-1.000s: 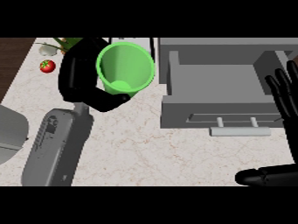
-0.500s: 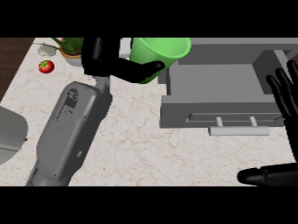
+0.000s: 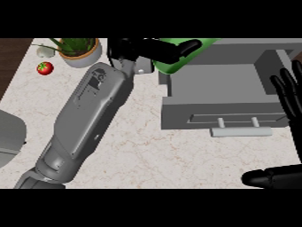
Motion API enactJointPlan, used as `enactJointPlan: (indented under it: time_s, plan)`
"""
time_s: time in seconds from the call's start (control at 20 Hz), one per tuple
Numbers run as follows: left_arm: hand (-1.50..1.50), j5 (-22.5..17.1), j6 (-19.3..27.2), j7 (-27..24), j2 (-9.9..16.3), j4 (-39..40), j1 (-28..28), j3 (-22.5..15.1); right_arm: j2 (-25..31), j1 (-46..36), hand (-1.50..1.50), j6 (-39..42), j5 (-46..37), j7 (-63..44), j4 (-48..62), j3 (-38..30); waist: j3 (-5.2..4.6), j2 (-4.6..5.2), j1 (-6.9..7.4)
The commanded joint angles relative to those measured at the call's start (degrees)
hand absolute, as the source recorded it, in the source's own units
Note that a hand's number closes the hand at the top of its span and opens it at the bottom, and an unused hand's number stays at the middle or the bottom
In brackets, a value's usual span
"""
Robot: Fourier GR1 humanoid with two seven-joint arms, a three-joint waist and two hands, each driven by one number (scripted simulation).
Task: Pick up the cup, place it into the drawer and close the drawer
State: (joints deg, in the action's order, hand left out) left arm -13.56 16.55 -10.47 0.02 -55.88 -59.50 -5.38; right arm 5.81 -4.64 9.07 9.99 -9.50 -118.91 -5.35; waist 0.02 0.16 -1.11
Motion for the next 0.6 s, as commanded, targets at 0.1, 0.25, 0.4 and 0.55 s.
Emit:
enactJointPlan:
  time_s: [0.1,0.25,0.4,0.55]
  plan:
    - [1.50,-5.2,4.5,-5.9,0.0,12.6,-5.2,-3.8,0.7,-0.6,-1.50,0.4,2.0,-1.2,-1.3,-1.2,0.01,0.19,-0.83]
    - [1.50,-7.7,2.6,-8.3,0.0,19.4,-9.6,-4.3,0.6,-1.5,-1.50,1.1,1.1,1.4,2.5,-1.0,0.02,0.45,-1.25]
    - [1.50,-13.4,7.7,-6.2,0.0,16.8,-7.7,-12.4,0.1,-2.5,-1.50,-0.2,-1.5,0.5,2.0,0.9,0.01,0.15,-1.14]
    - [1.50,-14.9,6.7,-8.2,0.0,24.6,-13.1,-11.4,-1.5,-1.9,-1.50,-0.2,-3.1,3.8,3.7,2.2,0.04,0.59,-2.42]
